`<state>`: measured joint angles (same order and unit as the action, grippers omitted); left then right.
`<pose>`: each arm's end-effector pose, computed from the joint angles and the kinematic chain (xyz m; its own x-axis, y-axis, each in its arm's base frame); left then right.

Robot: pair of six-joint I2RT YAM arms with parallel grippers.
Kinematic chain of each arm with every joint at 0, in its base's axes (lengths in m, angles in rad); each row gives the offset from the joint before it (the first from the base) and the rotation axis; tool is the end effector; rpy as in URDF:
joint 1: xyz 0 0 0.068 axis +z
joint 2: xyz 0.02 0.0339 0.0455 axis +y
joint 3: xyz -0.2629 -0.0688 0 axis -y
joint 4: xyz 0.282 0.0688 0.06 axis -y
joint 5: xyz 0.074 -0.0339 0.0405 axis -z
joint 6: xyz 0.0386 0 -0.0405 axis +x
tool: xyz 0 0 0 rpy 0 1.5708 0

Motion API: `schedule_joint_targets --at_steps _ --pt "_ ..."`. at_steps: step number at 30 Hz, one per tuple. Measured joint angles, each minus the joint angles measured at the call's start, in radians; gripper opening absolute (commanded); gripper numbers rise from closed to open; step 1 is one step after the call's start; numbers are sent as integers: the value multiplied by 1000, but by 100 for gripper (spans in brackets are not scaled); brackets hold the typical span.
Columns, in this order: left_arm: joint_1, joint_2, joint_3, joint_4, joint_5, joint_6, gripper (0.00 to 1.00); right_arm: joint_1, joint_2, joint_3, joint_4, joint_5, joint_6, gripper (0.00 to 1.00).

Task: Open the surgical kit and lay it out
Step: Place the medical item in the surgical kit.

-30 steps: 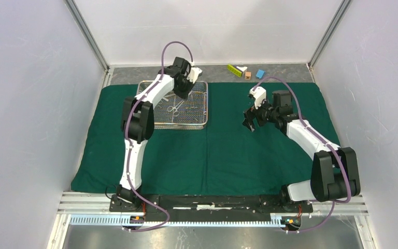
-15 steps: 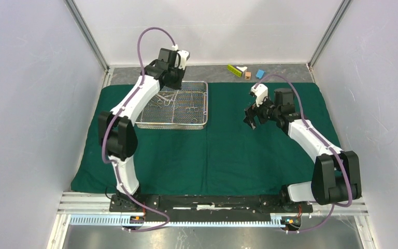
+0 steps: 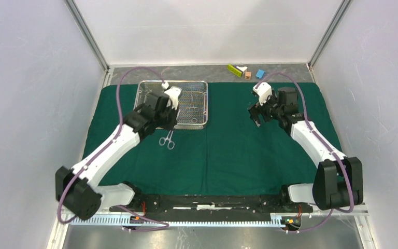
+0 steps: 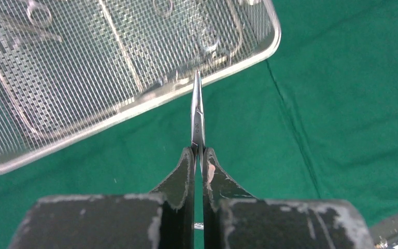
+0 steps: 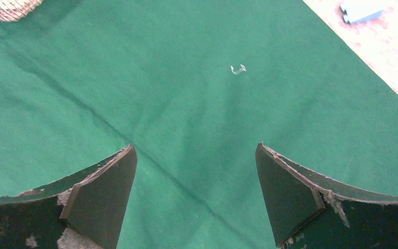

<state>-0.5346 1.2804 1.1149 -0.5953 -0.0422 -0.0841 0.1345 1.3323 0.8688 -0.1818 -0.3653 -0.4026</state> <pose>0.2713 -0.1587 0.3005 -0.6318 0.2765 -0.7242 0.4312 0.9017 -0.0319 0.3201 0.0572 0.2304 -0.3885 -0.4219 -0.8192 -0.6090 0.7848 -0.1154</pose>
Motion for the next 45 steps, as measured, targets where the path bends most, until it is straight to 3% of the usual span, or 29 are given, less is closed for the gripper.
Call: schedule_joint_targets --at_steps 7,14,20,29,45 --pt "0 -187 -223 -10 27 -109 2 -45 -87 -87 -5 58 -53 93" --pt "11 -209 -358 -24 97 -233 2 -52 -209 -174 2 116 -79 94" --pt "90 -208 -453 -23 135 -294 2 -57 -257 -196 8 135 -93 94" --pt "167 -128 -463 3 126 -310 2 -57 -278 -204 18 122 -90 94" --pt "175 65 -411 42 74 -310 2 -58 -356 -252 45 67 -66 95"
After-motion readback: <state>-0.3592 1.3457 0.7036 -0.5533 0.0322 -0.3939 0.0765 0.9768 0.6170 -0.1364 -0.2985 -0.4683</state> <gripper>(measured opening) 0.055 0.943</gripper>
